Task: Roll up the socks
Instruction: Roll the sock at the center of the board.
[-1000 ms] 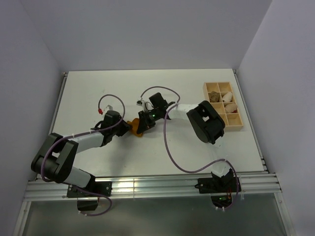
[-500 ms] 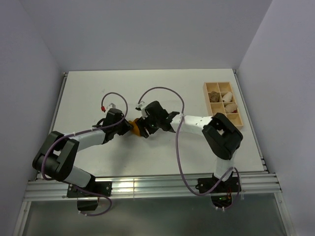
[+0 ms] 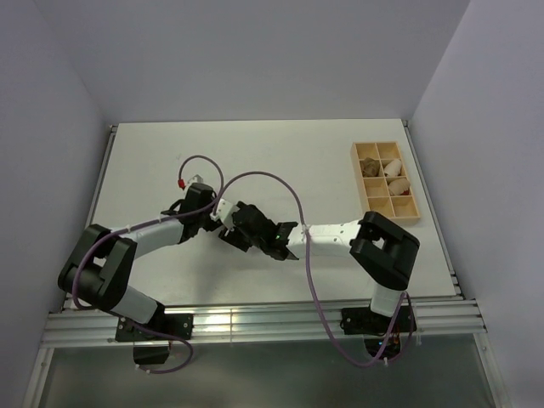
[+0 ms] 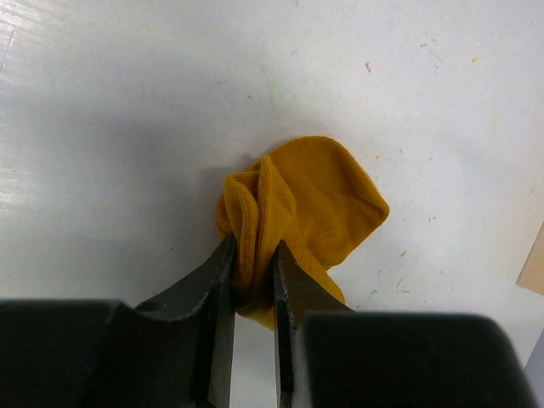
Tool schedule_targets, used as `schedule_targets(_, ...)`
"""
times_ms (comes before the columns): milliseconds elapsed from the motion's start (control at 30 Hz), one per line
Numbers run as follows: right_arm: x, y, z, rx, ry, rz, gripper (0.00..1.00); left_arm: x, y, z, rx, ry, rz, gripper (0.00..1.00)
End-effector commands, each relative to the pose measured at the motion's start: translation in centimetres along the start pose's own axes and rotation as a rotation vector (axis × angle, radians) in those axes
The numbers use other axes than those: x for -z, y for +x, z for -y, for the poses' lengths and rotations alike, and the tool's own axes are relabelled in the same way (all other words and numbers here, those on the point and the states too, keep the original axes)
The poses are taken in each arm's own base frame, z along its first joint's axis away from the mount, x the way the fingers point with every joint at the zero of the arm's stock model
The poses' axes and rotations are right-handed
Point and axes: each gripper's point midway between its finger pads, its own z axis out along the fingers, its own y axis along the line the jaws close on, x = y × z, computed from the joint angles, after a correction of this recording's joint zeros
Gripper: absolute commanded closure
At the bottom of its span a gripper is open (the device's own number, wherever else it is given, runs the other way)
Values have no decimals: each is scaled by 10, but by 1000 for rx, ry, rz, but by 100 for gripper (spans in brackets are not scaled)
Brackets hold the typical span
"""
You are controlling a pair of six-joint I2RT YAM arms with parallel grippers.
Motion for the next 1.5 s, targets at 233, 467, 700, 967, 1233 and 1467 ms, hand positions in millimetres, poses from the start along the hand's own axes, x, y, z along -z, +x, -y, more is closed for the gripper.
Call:
schedule_targets(233,-16,-15,-5,163,134,62,31,-2,1,12,-37,20,-36,90)
schedule_targets(467,-30,0,-11,175,134,28,32,-4,2,14,-42,22,-46,91)
schedule_targets(700,-39,15,-17,171,129,4,44,-6,7,14,-41,27,-71,91)
schedule_targets(967,-47,40,-20,164,134,-54,85,-4,7,13,-35,27,-66,89)
schedule_targets(1233,-47,58,-26,30,5,-123,100,1,0,1,0,-33,-23,53)
schedule_targets(1467,-46,78,-32,-96,-148,-207,100,13,-24,-13,95,-47,68,27)
